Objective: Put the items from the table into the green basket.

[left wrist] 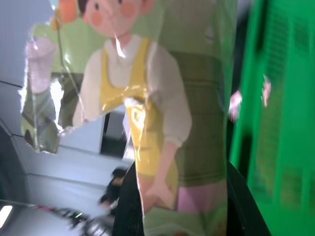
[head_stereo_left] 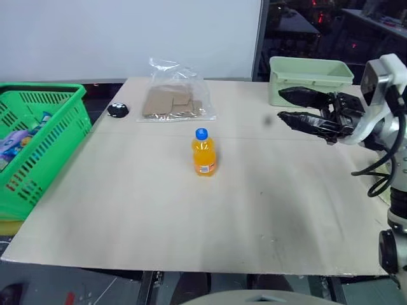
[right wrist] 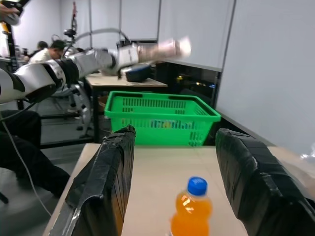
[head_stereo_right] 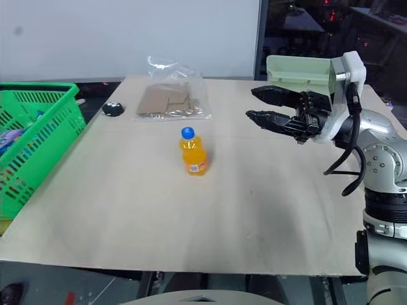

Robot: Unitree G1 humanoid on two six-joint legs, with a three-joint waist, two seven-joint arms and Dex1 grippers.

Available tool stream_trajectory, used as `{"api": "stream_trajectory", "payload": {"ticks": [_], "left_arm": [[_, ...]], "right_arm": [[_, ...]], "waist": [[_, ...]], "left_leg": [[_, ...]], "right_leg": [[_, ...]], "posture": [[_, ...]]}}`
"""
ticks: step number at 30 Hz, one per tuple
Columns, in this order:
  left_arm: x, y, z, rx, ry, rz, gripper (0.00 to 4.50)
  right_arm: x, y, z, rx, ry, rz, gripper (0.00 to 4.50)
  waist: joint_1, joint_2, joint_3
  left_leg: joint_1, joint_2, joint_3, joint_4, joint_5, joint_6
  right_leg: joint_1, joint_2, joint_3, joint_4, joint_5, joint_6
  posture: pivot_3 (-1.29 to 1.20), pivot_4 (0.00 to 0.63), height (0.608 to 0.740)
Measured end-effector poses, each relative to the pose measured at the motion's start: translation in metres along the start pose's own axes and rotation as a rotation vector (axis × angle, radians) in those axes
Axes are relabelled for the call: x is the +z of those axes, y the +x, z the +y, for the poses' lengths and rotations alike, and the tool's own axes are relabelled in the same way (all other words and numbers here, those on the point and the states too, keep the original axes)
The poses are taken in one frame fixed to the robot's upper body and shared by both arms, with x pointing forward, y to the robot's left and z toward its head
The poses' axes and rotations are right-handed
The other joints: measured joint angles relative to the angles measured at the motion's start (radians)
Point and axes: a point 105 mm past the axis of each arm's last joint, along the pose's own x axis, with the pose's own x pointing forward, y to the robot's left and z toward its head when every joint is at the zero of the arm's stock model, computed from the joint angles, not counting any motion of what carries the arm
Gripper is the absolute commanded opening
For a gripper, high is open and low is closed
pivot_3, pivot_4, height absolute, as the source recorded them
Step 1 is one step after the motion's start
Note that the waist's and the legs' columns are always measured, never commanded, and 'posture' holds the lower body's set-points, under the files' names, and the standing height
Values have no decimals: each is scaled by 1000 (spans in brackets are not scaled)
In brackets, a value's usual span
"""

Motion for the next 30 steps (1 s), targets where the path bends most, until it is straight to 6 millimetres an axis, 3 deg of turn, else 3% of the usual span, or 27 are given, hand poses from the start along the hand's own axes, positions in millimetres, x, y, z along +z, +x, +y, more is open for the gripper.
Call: {"api": "stream_trajectory", "payload": {"ticks": [4, 11, 12, 15, 19, 30], "left_arm": [[-7, 5, -25, -61, 64, 28, 167], [12, 11, -40, -85, 27, -9, 167], [14, 12, -45, -97, 27, -12, 1184], [17, 13, -56, -124, 26, -22, 2473], [26, 15, -53, -105, 8, -46, 4311], [36, 16, -40, -18, -25, -78, 4411]], "right_arm": [[0, 1, 1, 4, 1, -4, 2779], [0, 2, -5, -38, -41, 23, 2779], [-1, 2, -6, -48, -43, 30, 2779], [-2, 2, -9, -81, -60, 48, 2779], [-2, 2, -8, -86, -69, 53, 2779], [-6, 0, -8, -101, -59, 59, 2779]], "waist": [[9, -5, -3], [11, -13, -7], [10, -14, -8], [0, -15, -9], [-5, -16, -9], [-5, -15, -9]], "left_leg": [[0, 1, 0, 1, 0, 0], [-1, 0, 1, 1, 0, -1], [-1, 0, 0, 1, 0, -1], [-1, 1, 0, 1, 0, -1], [-1, 1, 0, 1, 0, -1], [-1, 1, 0, 1, 0, -1]], "right_leg": [[0, 0, -1, 0, 0, 0], [1, -1, -1, -1, 0, 0], [1, 0, -1, 0, 0, 0], [0, 0, -1, 0, 0, 0], [0, 0, -1, 0, 0, 0], [0, 0, -1, 0, 0, 0]], "posture": [[78, 0, 740], [54, 0, 740], [54, 0, 740], [52, 0, 740], [49, 0, 740], [38, 0, 740]]}}
